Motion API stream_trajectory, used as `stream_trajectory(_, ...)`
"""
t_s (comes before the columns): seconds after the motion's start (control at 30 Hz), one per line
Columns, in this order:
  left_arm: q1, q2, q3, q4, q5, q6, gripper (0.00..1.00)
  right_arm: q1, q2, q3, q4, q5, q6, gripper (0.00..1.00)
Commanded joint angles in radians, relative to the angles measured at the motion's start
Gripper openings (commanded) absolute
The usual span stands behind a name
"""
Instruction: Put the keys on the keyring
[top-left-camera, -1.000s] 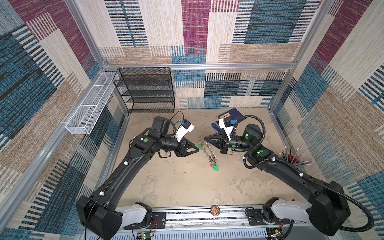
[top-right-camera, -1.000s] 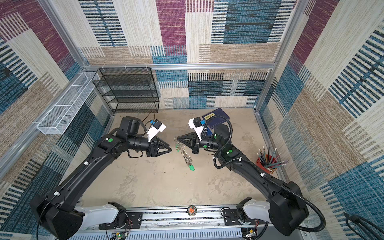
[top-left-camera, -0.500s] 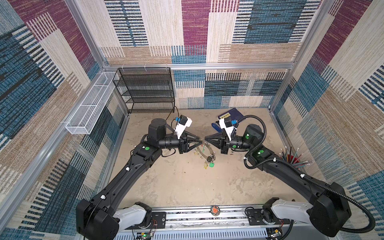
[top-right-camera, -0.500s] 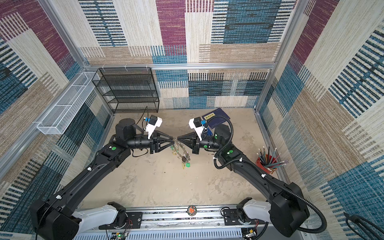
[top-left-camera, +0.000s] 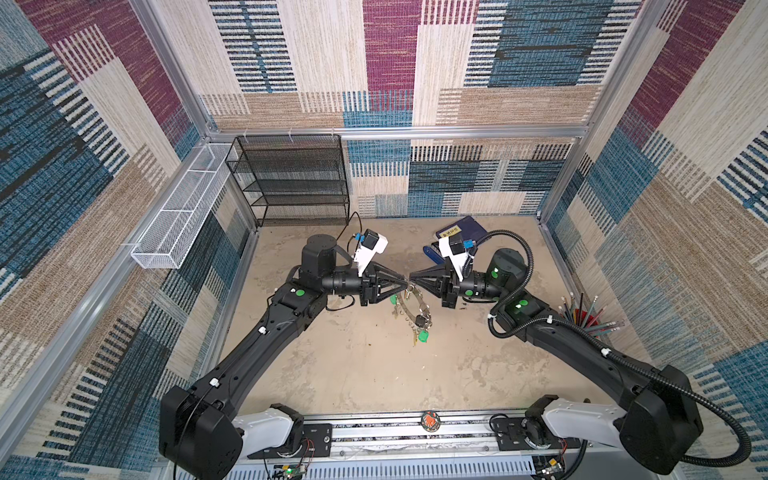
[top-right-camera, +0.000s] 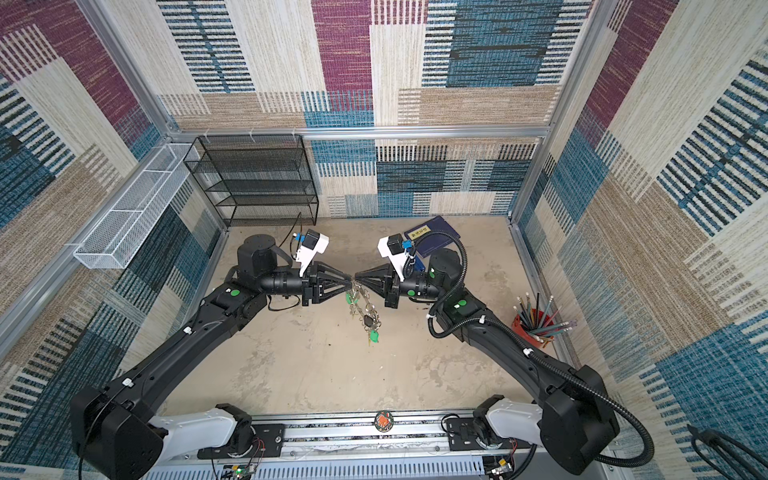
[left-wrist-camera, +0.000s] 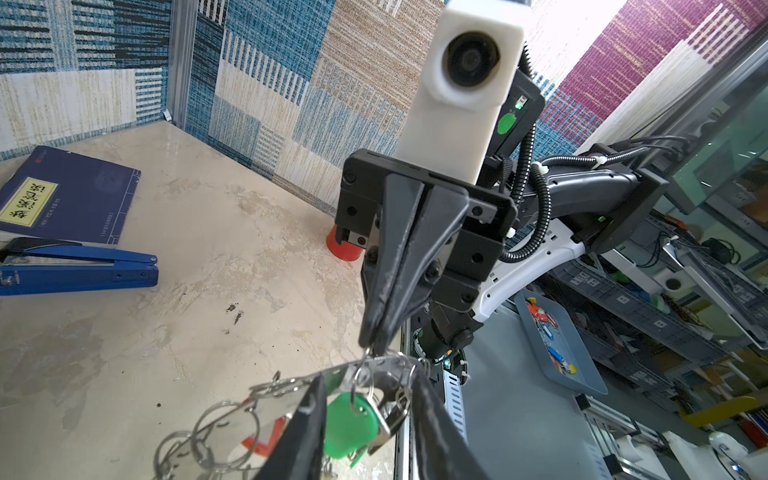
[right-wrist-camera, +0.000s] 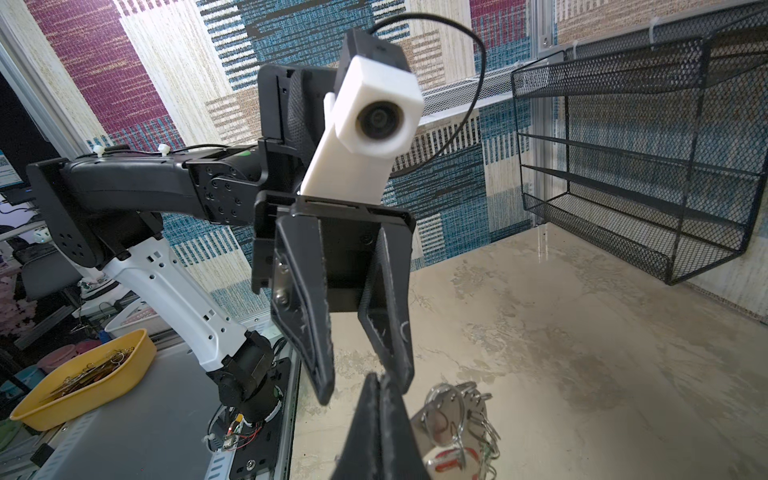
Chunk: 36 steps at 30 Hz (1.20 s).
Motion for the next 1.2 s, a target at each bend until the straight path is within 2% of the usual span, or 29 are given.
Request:
stream_trajectory(0.0, 0.002, 0.008, 0.019, -0.002, 0.025, 0.016, 0.34, 0.000, -0.006, 0.008, 0.050, -0.007, 0.003, 0.00)
stream_trajectory(0.67, -0.004, 0.042, 0.032, -0.002, 0.048, 0.003, 0.26, 0.000, 0.000, 0.013, 0.053, -0.007, 0.007, 0.00)
stream_trajectory(0.93, -0.010, 0.048, 0.035, -0.002, 0.056, -0.004, 0.15, 0.000, 0.003, 0.011, 0.055, -0.005, 0.007, 0.00)
stream_trajectory(1.03, -0.013, 0.049, 0.034, 0.004, 0.059, -0.011, 0.09, 0.000, 0.007, 0.013, 0.056, -0.005, 0.008, 0.00)
stream_trajectory(1.1, -0.016, 0.049, 0.032, 0.007, 0.061, -0.016, 0.01, 0.000, 0.006, 0.013, 0.056, -0.004, 0.005, 0.00)
stream_trajectory(1.17, -0.018, 0.046, 0.029, 0.009, 0.061, -0.019, 0.00, 0.000, 0.007, 0.014, 0.057, -0.003, 0.006, 0.00)
